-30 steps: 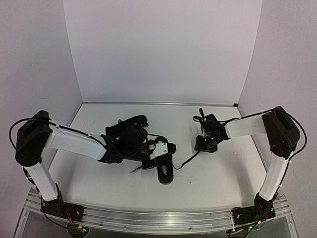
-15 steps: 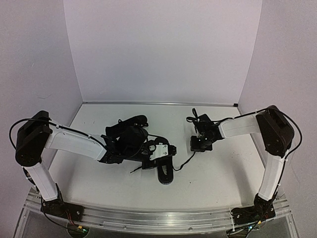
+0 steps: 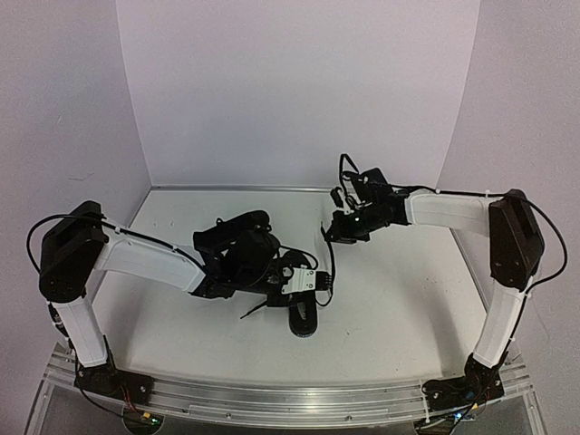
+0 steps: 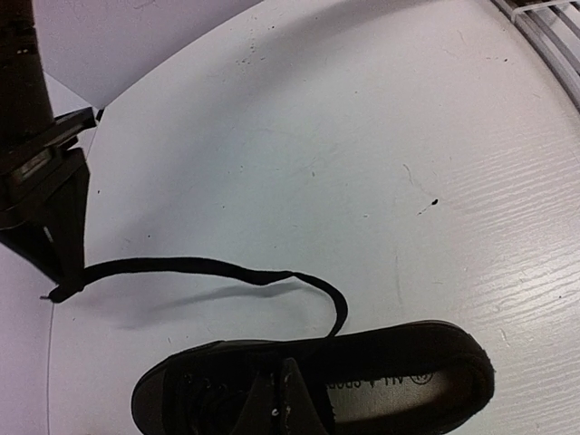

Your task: Tie the shoes

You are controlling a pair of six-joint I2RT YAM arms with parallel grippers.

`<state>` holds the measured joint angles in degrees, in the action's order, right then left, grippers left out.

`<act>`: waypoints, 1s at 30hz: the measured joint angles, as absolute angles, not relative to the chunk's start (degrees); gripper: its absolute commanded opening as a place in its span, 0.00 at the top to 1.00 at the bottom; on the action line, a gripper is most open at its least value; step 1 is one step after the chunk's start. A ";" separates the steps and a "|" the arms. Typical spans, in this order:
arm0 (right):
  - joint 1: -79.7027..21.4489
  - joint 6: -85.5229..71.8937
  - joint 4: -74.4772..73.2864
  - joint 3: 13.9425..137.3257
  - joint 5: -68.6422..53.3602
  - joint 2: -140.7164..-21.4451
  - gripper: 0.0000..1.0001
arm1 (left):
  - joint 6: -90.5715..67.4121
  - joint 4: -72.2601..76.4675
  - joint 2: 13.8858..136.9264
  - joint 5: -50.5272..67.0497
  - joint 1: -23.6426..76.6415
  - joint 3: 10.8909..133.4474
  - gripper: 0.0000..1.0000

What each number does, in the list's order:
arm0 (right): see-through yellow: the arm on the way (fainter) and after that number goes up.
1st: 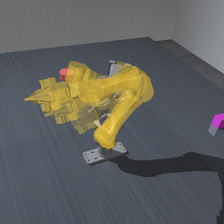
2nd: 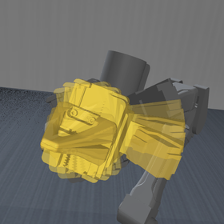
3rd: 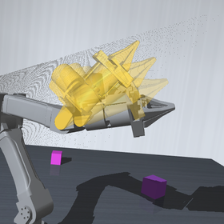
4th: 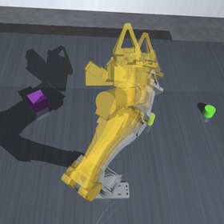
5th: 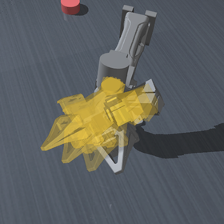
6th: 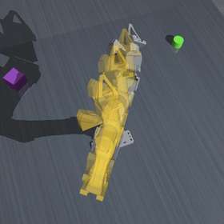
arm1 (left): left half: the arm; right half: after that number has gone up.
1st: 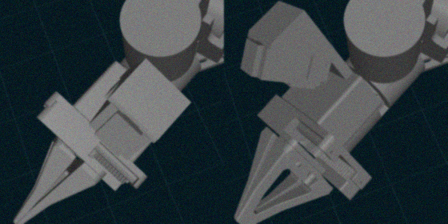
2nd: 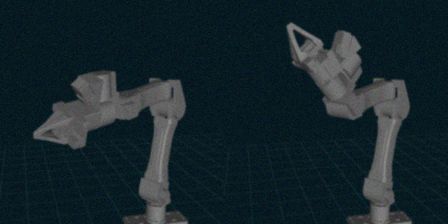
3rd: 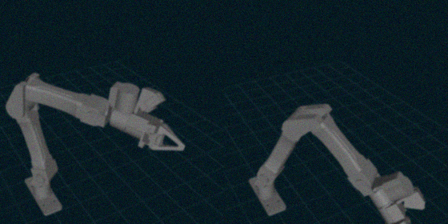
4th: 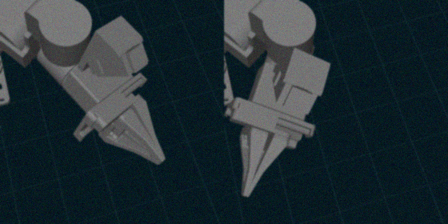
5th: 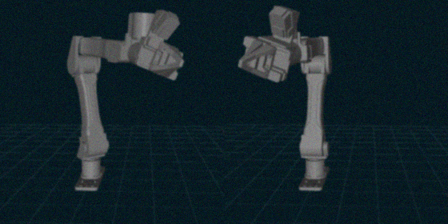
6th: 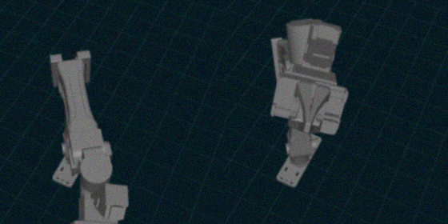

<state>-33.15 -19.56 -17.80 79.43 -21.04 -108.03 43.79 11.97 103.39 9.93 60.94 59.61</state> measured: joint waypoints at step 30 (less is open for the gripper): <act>-50.00 -8.83 -28.89 118.85 -43.46 -125.93 1.00 | 53.15 9.04 105.36 9.23 63.96 60.42 1.00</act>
<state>-50.00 -8.83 -28.89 118.85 -43.46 -125.93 53.15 9.04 105.36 9.23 63.96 60.42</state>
